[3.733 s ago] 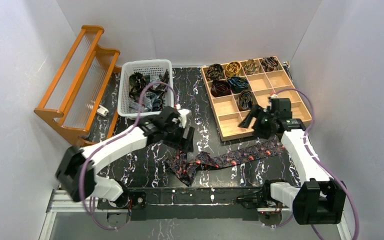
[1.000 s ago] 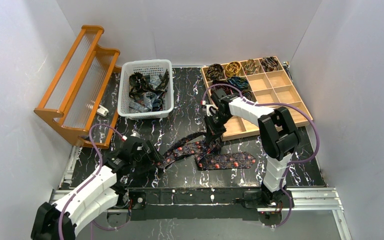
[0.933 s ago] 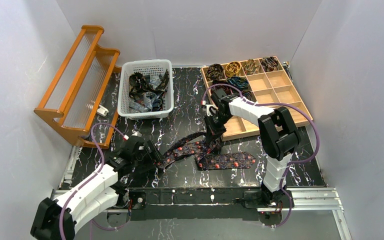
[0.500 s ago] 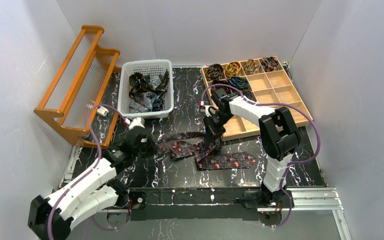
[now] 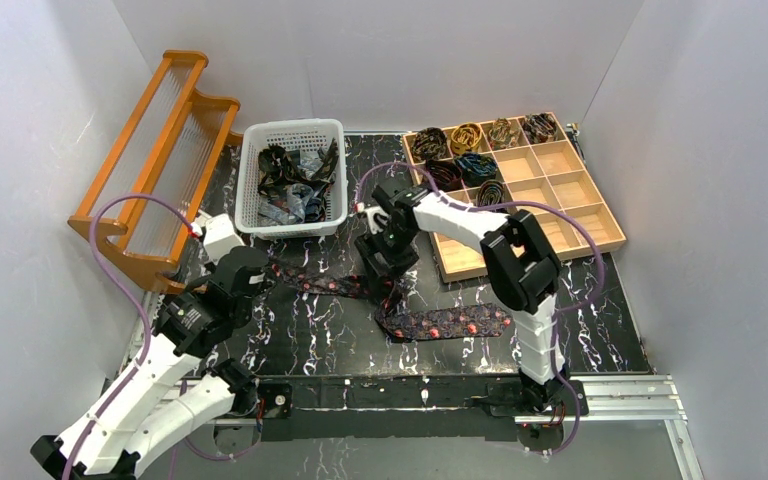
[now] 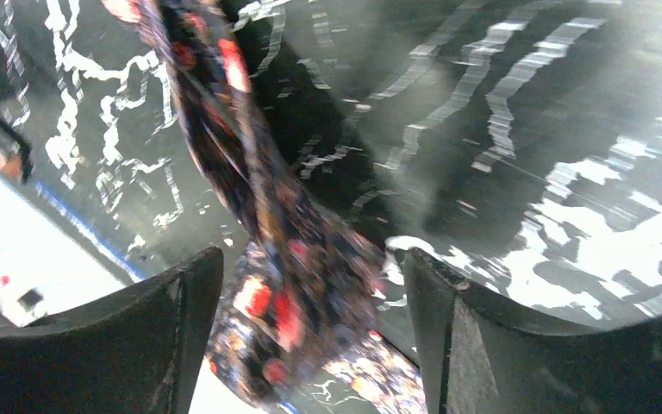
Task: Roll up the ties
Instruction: Flatten out the tie at the center of the board.
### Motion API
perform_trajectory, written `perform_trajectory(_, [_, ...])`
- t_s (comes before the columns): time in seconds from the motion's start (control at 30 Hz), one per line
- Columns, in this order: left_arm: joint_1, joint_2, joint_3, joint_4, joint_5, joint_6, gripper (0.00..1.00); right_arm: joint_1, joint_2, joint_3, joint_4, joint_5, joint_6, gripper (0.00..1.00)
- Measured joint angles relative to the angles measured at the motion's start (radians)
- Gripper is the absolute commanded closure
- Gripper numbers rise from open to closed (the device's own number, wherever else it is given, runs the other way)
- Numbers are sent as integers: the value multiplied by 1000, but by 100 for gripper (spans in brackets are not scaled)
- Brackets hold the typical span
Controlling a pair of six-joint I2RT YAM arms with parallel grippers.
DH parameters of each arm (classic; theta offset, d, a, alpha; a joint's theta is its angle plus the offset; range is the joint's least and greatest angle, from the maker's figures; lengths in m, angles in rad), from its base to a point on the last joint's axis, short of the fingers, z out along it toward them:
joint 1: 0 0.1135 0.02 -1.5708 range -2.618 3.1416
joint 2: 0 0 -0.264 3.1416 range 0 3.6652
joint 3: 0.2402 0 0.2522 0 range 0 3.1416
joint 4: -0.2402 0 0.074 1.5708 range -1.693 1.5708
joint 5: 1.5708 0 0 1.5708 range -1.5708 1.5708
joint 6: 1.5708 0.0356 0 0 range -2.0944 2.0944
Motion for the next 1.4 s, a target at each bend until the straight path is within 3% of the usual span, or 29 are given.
perform_trajectory(0.17, [0, -19, 10, -83, -71, -16, 100, -39, -180, -73, 59, 207, 53, 14])
perform_trajectory(0.27, [0, -2, 24, -103, -80, -16, 100, -44, -391, -222, 131, 222, 72, 15])
perform_trajectory(0.43, [0, 51, 27, -103, -64, -7, 100, 21, -730, -605, 315, 159, 77, 14])
perform_trajectory(0.6, [0, 46, 27, -101, -55, 2, 100, 180, -842, -908, 558, 143, 19, 13])
perform_trajectory(0.7, [0, 40, 27, -100, -54, 6, 100, 259, -833, -962, 645, 178, -49, 13])
perform_trajectory(0.8, [0, 40, 27, -100, -47, 9, 100, 307, -787, -963, 735, 245, -126, 24])
perform_trajectory(0.97, [0, 38, 27, -100, -39, 15, 100, 337, -663, -946, 797, 401, -218, 50])
perform_trajectory(1.07, [0, 38, 28, -101, -36, 21, 100, 337, -621, -923, 782, 476, -244, 81])
perform_trajectory(1.1, [0, 38, 29, -101, -36, 21, 100, 338, -626, -922, 777, 499, -246, 87])
perform_trajectory(1.27, [0, 23, 29, -105, -35, 28, 100, 333, -755, -891, 660, 472, -230, 96])
perform_trajectory(1.4, [0, 10, 44, -113, -32, 34, 100, 267, -874, -716, 550, 190, -177, 95])
